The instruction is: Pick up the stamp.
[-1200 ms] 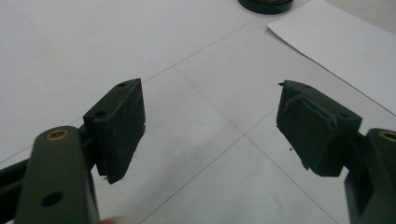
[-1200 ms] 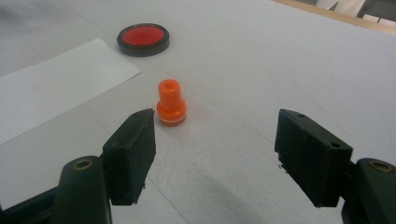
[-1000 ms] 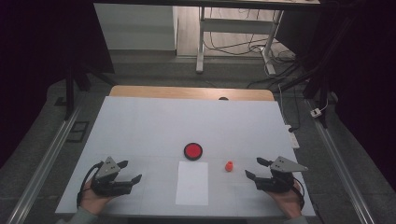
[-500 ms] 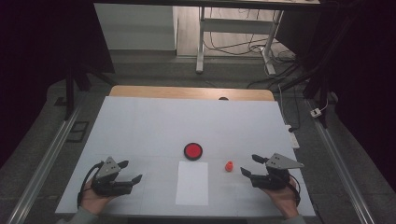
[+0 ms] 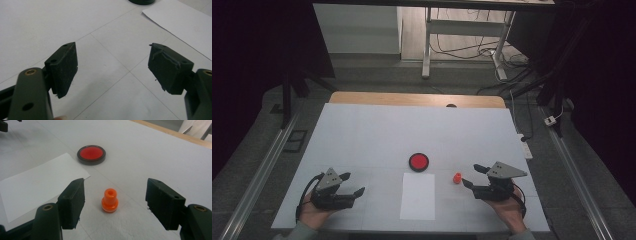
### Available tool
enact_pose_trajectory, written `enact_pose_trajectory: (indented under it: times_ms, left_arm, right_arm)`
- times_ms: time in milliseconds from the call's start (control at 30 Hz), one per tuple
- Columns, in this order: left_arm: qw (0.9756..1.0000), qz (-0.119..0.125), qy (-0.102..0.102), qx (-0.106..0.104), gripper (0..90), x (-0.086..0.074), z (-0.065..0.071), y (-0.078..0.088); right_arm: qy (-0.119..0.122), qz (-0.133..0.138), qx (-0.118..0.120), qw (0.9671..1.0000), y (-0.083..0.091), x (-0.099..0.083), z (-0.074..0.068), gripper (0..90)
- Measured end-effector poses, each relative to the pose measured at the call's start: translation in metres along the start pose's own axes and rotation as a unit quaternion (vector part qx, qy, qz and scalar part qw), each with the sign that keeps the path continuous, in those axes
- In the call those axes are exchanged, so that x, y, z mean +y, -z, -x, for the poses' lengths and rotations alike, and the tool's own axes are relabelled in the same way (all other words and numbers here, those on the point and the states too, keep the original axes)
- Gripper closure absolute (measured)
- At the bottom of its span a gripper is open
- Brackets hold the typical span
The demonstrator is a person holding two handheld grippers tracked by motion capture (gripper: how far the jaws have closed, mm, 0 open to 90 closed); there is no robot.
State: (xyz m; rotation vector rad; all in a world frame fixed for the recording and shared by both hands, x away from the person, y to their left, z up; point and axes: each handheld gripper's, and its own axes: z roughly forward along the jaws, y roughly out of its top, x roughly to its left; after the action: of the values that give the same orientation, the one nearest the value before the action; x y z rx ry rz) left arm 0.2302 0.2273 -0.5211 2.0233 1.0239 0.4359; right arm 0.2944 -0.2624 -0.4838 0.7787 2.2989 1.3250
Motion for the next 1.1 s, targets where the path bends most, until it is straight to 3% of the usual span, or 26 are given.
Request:
enact_pose_trajectory:
  times_ms: [733, 1100]
  left_arm:
    - [1.0000, -0.003, 0.001, 0.001, 24.0, 0.000, 0.000, -0.001]
    - [1.0000, -0.003, 0.003, 0.001, 23.4, 0.000, -0.001, 0.000]
  right_arm:
    - [0.006, -0.049, 0.000, 0.9988, -0.036, 0.002, -0.005, 34.3]
    - [0.014, -0.071, -0.006, 0.9974, -0.048, -0.001, -0.007, 40.2]
